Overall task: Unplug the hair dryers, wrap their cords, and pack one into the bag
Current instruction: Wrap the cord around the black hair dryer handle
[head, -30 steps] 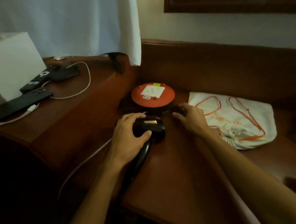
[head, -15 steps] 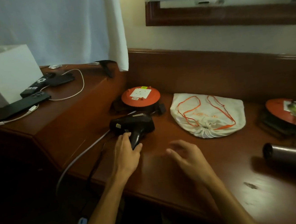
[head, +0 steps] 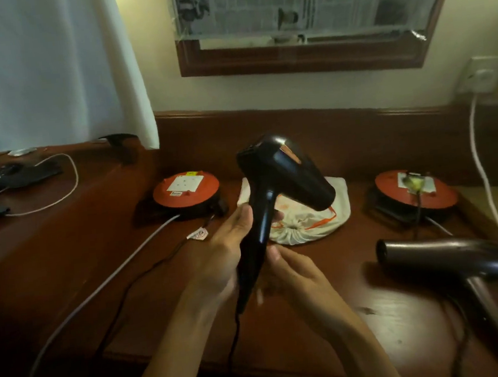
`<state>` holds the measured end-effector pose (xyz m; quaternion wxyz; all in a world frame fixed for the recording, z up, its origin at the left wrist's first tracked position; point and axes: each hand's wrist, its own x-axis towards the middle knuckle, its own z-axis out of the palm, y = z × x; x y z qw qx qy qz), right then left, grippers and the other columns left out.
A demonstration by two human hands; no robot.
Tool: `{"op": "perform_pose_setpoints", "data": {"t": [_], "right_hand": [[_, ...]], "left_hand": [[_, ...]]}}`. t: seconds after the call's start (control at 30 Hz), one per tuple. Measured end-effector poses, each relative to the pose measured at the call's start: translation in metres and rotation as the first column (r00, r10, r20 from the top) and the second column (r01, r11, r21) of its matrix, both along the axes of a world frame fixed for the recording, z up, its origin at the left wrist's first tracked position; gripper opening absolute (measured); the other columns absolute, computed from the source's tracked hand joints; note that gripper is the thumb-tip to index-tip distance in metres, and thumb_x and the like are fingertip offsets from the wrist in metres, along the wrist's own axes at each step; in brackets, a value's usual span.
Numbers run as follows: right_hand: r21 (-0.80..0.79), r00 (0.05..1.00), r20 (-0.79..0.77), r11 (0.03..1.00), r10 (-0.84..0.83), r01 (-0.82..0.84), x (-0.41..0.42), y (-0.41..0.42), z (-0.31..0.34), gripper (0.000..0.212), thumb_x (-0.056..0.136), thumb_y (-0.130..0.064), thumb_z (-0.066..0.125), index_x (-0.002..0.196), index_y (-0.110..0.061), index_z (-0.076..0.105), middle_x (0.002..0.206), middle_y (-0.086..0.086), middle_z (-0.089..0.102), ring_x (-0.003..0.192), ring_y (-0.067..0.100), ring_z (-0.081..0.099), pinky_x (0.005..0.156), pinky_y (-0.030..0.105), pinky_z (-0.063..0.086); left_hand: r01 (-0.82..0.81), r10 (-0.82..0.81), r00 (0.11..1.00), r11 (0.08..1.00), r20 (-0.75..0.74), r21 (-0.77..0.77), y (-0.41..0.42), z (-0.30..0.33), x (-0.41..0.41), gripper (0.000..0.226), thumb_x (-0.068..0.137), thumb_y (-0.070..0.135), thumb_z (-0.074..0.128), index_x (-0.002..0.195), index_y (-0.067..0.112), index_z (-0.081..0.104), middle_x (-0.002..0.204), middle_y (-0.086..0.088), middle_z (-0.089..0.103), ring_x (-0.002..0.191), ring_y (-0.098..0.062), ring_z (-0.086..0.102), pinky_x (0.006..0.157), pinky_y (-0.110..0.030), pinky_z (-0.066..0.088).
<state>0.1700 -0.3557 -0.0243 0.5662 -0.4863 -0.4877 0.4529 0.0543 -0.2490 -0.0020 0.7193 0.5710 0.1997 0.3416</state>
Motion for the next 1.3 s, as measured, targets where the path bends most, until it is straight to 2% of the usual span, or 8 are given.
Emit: {"op": "perform_pose_setpoints", "data": {"t": [0.17, 0.3, 0.47, 0.73, 1.0, 1.1, 1.23, 1.3], "right_hand": [[0.019, 0.99, 0.033, 0.99, -0.14, 0.14, 0.021, -0.004, -0.008, 0.027, 0.101, -0.031, 0.058, 0.125, -0.019, 0.063, 0.12, 0.003, 0.071, 0.11, 0.023, 0.069, 0.092, 0.045, 0.058], [0.027, 0.978, -0.03, 0.978, -0.207, 0.208, 0.041, -0.009, -0.008, 0.03, 0.096, -0.022, 0.062, 0.123, -0.01, 0.063, 0.114, 0.005, 0.073, 0.101, 0.027, 0.074, 0.083, 0.044, 0.062], [0.008, 0.907, 0.164, 0.919, -0.389, 0.393, 0.078, -0.016, -0.021, 0.024, 0.084, -0.021, 0.079, 0.099, -0.014, 0.061, 0.101, 0.004, 0.072, 0.089, 0.023, 0.07, 0.07, 0.031, 0.059], [-0.111, 0.989, 0.145, 0.993, -0.016, 0.033, 0.103, 0.012, -0.009, 0.027, 0.096, -0.032, 0.064, 0.123, -0.031, 0.063, 0.085, 0.009, 0.057, 0.069, 0.029, 0.046, 0.054, 0.031, 0.038], [-0.067, 0.892, 0.39, 0.959, -0.228, 0.275, 0.116, 0.064, -0.013, 0.031, 0.097, -0.028, 0.065, 0.126, -0.015, 0.062, 0.081, 0.005, 0.062, 0.058, 0.009, 0.053, 0.045, 0.023, 0.039], [-0.024, 0.832, 0.486, 0.947, -0.268, 0.319, 0.125, 0.078, -0.01, 0.037, 0.096, -0.02, 0.068, 0.13, -0.008, 0.061, 0.089, 0.004, 0.068, 0.065, 0.001, 0.065, 0.054, 0.018, 0.05], [-0.001, 0.771, 0.581, 0.948, -0.259, 0.319, 0.14, 0.091, -0.002, 0.038, 0.092, -0.022, 0.072, 0.127, -0.01, 0.065, 0.101, 0.01, 0.073, 0.088, 0.026, 0.073, 0.083, 0.044, 0.06], [0.016, 0.747, 0.613, 0.95, -0.256, 0.313, 0.143, 0.094, 0.002, 0.036, 0.092, -0.022, 0.073, 0.126, -0.013, 0.066, 0.096, 0.002, 0.072, 0.085, 0.021, 0.073, 0.082, 0.041, 0.06]], "left_hand": [[0.162, -0.163, 0.986, 0.986, -0.023, -0.044, 0.009, -0.008, 0.037, 0.058, 0.095, 0.051, 0.059, 0.14, 0.014, 0.056, 0.142, -0.012, 0.059, 0.138, -0.03, 0.049, 0.118, -0.057, 0.029], [0.207, -0.199, 0.975, 0.975, -0.099, 0.084, 0.022, -0.005, 0.054, 0.045, 0.091, 0.027, 0.066, 0.135, 0.019, 0.059, 0.132, -0.004, 0.067, 0.13, -0.024, 0.058, 0.113, -0.052, 0.037], [0.167, -0.164, 0.986, 0.983, -0.037, 0.078, 0.021, -0.009, 0.08, 0.046, 0.092, 0.037, 0.065, 0.127, 0.009, 0.058, 0.119, -0.015, 0.072, 0.122, -0.03, 0.064, 0.114, -0.065, 0.031], [0.248, -0.237, 0.968, 0.957, 0.088, -0.149, 0.036, -0.034, 0.076, 0.073, 0.086, 0.036, 0.075, 0.147, 0.009, 0.044, 0.148, -0.018, 0.052, 0.14, -0.031, 0.046, 0.12, -0.056, 0.026], [0.247, -0.149, 0.82, 0.963, -0.553, 0.108, -0.015, -0.077, 0.058, 0.049, 0.082, 0.044, 0.079, 0.124, 0.026, 0.059, 0.099, 0.001, 0.074, 0.083, -0.014, 0.072, 0.084, -0.044, 0.058], [0.335, -0.092, 0.707, 0.917, -0.701, 0.217, -0.035, -0.083, 0.057, 0.039, 0.081, 0.05, 0.077, 0.109, 0.027, 0.063, 0.071, 0.005, 0.068, 0.06, -0.006, 0.064, 0.062, -0.03, 0.052], [0.42, 0.14, 0.602, 0.782, -0.786, 0.461, -0.058, -0.081, 0.055, 0.034, 0.089, 0.05, 0.061, 0.083, 0.017, 0.066, 0.072, 0.003, 0.064, 0.076, -0.019, 0.065, 0.068, -0.036, 0.05], [0.367, 0.073, 0.638, 0.846, -0.767, 0.386, -0.054, -0.083, 0.053, 0.03, 0.095, 0.039, 0.056, 0.079, 0.013, 0.062, 0.073, 0.0, 0.068, 0.073, -0.024, 0.068, 0.066, -0.035, 0.05]]}}
